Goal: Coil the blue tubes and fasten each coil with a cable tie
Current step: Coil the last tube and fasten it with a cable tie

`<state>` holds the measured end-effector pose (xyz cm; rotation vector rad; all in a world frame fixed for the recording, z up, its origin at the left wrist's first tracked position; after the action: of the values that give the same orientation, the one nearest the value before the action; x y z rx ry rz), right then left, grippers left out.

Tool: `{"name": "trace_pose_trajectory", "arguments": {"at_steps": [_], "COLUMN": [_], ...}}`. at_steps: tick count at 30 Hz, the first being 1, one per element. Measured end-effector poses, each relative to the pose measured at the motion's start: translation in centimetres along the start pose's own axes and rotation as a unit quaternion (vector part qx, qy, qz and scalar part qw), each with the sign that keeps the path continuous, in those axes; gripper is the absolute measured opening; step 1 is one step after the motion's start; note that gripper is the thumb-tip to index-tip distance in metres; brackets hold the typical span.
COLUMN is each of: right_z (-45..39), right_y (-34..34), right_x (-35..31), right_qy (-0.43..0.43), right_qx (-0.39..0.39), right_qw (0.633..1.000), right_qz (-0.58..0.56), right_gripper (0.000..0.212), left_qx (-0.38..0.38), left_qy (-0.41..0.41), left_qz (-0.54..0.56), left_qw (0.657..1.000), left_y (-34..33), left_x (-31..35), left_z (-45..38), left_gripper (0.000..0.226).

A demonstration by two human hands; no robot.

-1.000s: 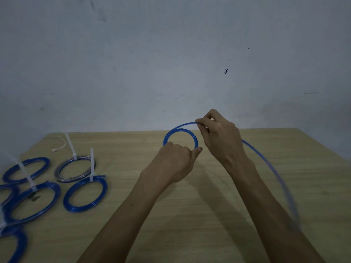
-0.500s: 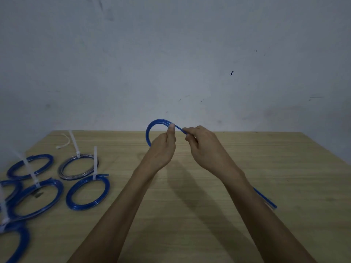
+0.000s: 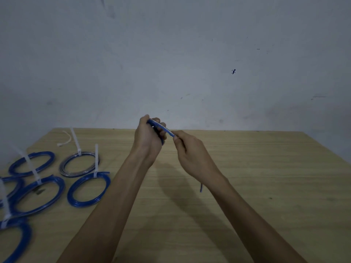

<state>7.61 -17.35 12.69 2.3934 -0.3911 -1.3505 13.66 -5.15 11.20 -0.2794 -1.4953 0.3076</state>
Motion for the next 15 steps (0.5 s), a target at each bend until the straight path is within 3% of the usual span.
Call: {"name": "trace_pose_trajectory", "arguments": {"at_steps": [4, 11, 13, 15], "right_z": [0.0, -0.5, -0.6, -0.7], "right_y": [0.4, 1.4, 1.8, 2.3], "right_x": [0.1, 0.9, 1.1, 1.2], "right_qy": [-0.009, -0.024, -0.006, 0.013], "right_qx": [-0.018, -0.062, -0.076, -0.09], "right_qw": [1.0, 0.997, 0.997, 0.996], "right_qz": [-0.008, -0.026, -0.025, -0.005], "right_gripper": [0.025, 0.02, 0.02, 0.018], "left_qx": [-0.054, -0.141, -0.181, -0.2], "left_qy": [0.005, 0.014, 0.021, 0.009], "left_qz": [0.121, 0.291, 0.295, 0.235], "left_qw": [0.991, 0.946, 0.938, 0.951], "left_y": [-0.5, -0.4, -0.7, -0.8], "left_x": [0.5, 2.2, 2.6, 2.9], "left_z": [0.4, 1.3, 1.5, 1.7], "left_gripper": [0.035, 0.037, 0.037, 0.039]}}
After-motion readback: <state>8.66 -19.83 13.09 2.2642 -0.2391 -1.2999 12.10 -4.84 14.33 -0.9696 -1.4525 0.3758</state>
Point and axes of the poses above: each hand's wrist, its own z-axis away from the middle knuckle, its own y-axis out of the back of the hand, x = y × z, the point moved 6 cm from there along -z, towards the middle knuckle, and after that the axes turned 15 degrees about -z, right-handed, at the moved point
